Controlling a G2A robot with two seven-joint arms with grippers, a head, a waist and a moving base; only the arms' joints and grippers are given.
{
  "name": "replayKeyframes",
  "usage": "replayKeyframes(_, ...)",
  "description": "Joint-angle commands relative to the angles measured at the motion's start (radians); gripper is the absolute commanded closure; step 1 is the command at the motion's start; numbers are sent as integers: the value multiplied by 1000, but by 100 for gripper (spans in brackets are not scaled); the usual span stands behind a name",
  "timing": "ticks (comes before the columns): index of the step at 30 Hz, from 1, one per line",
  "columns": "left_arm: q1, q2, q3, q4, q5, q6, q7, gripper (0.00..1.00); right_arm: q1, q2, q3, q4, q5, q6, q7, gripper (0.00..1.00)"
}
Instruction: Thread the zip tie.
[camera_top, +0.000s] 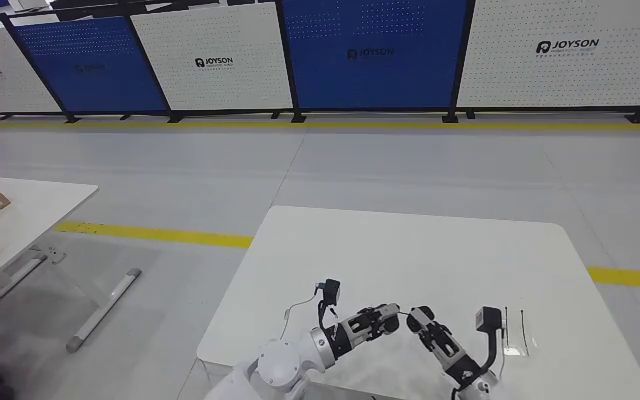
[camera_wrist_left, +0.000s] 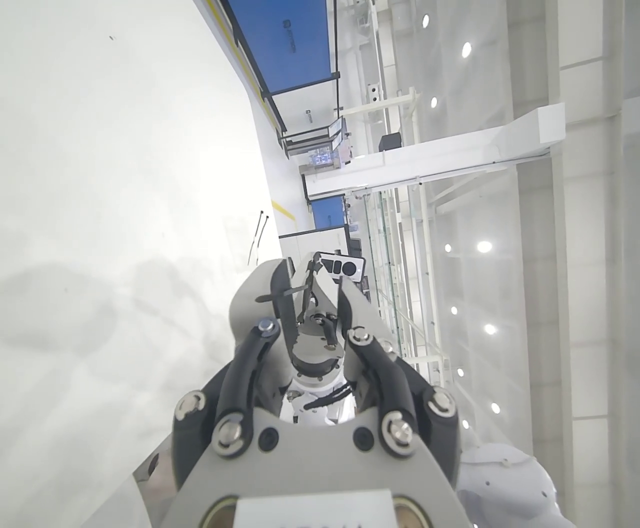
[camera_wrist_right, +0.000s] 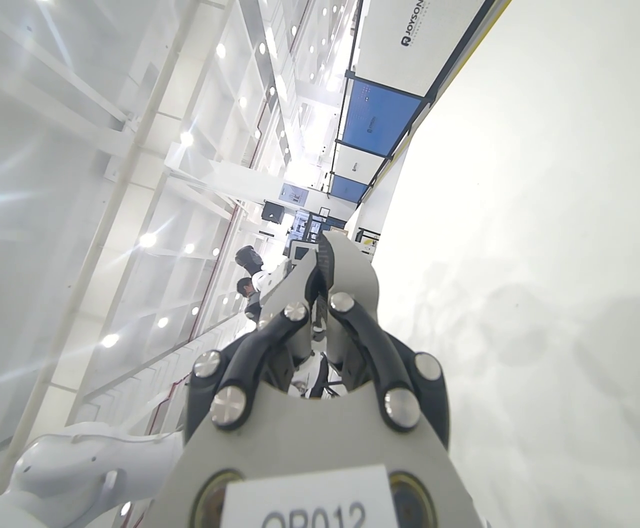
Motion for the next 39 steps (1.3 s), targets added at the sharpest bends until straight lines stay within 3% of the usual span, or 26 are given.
replayKeyframes(1,-1,0,0,0,-1,0,2,72,1,-1,-1,0,-2,0,1,100)
replayKeyframes(9,-3,1,1,1,-1,2,5,79,1,-3,1,1,-1,-1,1,100)
replayKeyframes(15,-6,2,4,2,1,2,6,100,2,-4,4,2,-1,-2,2,100)
replayKeyframes(23,-12,1,11,3,3,6,9,98,5,-7,8,6,4,-4,8,100)
replayKeyframes(24,-12,1,12,3,3,6,9,82,5,-7,8,6,3,-4,8,100)
replayKeyframes(25,-13,1,12,3,3,6,9,72,5,-7,8,6,3,-4,9,100)
replayKeyframes(26,-13,1,12,3,3,7,11,72,5,-7,8,6,2,-4,9,100)
replayKeyframes(27,-13,1,12,3,3,7,12,74,5,-7,8,6,1,-3,10,100)
replayKeyframes(31,-14,2,13,2,4,8,13,100,5,-8,9,5,-2,-2,12,100)
replayKeyframes(39,-15,3,12,3,4,8,15,100,4,-10,10,4,-6,1,14,100)
